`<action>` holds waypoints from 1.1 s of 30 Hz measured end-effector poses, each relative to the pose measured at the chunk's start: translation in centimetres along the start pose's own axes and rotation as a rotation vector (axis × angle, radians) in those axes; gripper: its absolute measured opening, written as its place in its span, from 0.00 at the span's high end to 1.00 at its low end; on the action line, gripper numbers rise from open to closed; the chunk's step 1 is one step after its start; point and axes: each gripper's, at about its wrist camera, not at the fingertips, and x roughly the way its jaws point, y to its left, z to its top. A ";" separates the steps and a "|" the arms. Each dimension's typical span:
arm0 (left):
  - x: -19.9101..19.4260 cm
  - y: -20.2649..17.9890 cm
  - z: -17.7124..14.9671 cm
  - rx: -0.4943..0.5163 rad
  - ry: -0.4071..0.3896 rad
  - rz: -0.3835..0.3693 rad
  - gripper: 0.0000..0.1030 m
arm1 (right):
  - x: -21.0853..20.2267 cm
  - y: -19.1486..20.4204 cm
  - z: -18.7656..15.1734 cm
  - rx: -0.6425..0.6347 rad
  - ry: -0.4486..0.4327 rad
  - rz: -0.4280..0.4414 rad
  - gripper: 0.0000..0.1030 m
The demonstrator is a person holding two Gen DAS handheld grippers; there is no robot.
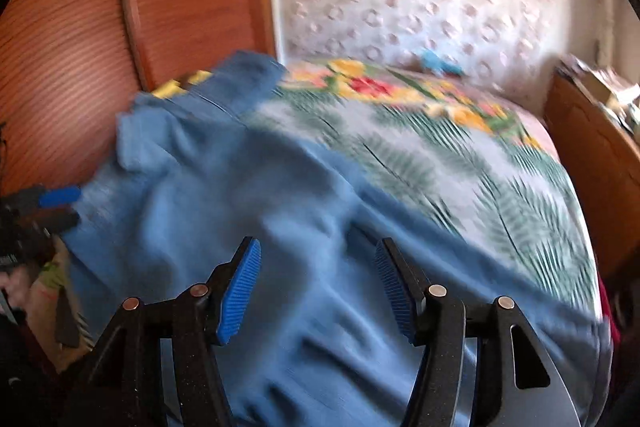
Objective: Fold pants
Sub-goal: 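Pinch and tug the folded denim flat with the left tool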
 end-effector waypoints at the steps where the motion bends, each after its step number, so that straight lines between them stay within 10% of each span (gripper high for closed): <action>1: 0.3 0.1 0.0 -0.003 0.007 0.002 0.50 | 0.1 -0.6 -0.6 0.014 0.010 -0.022 0.40; 8: 2.1 0.1 -0.2 -0.005 0.041 0.025 0.50 | 0.4 -1.2 -3.2 0.066 0.029 -0.077 0.40; 15: 1.2 -0.7 0.0 0.041 0.037 0.051 0.82 | 1.8 -0.8 -3.2 0.060 0.069 -0.104 0.40; 29: -5.0 1.6 -0.2 0.009 -0.005 0.099 0.89 | 1.9 -1.3 -3.2 0.057 0.065 -0.104 0.40; 33: -4.3 2.1 0.0 -0.008 -0.011 0.096 0.77 | 1.9 -1.2 -3.1 0.054 0.066 -0.107 0.40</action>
